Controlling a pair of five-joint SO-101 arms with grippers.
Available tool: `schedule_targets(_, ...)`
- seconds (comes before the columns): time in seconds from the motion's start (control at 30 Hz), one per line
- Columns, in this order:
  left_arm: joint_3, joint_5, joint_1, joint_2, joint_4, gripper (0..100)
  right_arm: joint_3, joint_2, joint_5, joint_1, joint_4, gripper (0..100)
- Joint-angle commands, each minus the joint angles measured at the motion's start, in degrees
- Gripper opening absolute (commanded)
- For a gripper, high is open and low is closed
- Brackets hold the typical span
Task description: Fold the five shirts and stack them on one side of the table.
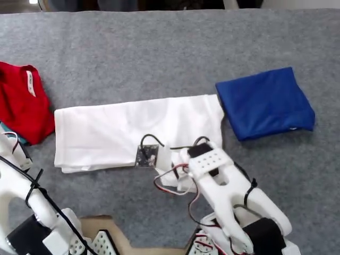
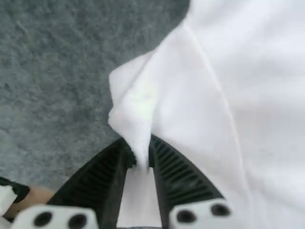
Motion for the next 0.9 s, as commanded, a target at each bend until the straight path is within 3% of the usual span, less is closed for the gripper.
schedule_targets(0.0,-2.77,-0.44,0.57,-1.67,-0.18,3,-6.37,-0.84,0.35,1.41,4.84,1.4)
schedule_targets(0.27,-7.78,-0.26,0.66,-1.49,-0.18,3,-21.93,4.79,0.62,1.49,13.71,1.4)
schedule_targets(0.87,-9.27,-0.35,0.66,-1.14,-0.18,3,-62.55,40.31,8.09,5.19,19.34,1.4)
